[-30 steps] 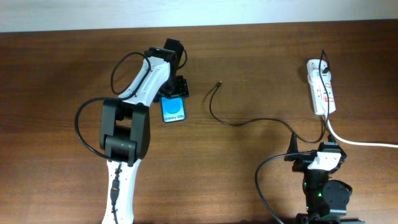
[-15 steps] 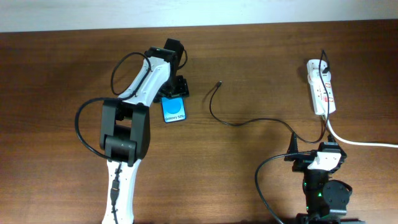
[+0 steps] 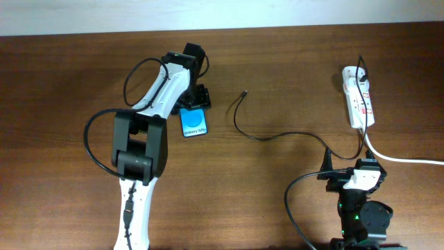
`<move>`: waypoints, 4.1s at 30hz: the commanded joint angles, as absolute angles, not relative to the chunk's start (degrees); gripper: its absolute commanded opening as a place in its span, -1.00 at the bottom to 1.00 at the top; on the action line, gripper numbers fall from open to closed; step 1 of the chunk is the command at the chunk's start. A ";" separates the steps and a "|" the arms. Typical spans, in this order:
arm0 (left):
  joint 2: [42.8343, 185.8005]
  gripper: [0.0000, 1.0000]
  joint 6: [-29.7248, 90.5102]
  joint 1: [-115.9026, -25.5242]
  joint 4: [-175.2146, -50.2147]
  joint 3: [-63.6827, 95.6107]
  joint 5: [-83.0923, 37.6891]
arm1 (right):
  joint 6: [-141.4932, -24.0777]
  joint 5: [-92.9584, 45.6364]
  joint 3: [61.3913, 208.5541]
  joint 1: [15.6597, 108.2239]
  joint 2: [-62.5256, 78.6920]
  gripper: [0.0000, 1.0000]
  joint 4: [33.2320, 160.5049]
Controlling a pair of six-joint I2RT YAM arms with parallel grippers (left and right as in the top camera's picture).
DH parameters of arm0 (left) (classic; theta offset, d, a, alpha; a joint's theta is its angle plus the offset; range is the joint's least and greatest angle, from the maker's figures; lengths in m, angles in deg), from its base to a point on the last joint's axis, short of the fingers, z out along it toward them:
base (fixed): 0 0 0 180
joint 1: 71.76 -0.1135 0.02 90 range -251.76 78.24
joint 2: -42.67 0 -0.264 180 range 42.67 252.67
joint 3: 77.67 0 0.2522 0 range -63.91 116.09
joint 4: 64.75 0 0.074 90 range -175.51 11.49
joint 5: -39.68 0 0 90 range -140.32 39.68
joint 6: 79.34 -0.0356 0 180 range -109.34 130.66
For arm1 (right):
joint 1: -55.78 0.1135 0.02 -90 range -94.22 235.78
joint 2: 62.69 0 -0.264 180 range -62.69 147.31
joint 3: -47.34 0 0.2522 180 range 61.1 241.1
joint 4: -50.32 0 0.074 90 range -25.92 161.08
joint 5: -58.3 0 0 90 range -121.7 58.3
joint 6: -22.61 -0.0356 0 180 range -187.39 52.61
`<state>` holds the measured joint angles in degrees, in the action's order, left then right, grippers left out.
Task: Plug charger to phone and switch on socket
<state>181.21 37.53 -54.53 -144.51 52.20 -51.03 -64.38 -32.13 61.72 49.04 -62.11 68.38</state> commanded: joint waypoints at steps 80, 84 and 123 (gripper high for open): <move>182.48 -1.00 54.77 -59.93 -159.17 82.23 -15.23 | -102.26 -8.02 118.44 71.92 19.33 0.69 78.45; 182.48 -1.00 54.80 -59.95 -161.60 82.23 -14.57 | -102.87 -8.90 118.44 71.79 19.33 0.66 78.32; 182.48 -1.00 71.04 -61.65 -175.26 82.23 -18.02 | -108.62 -13.14 118.44 80.38 21.65 0.52 68.73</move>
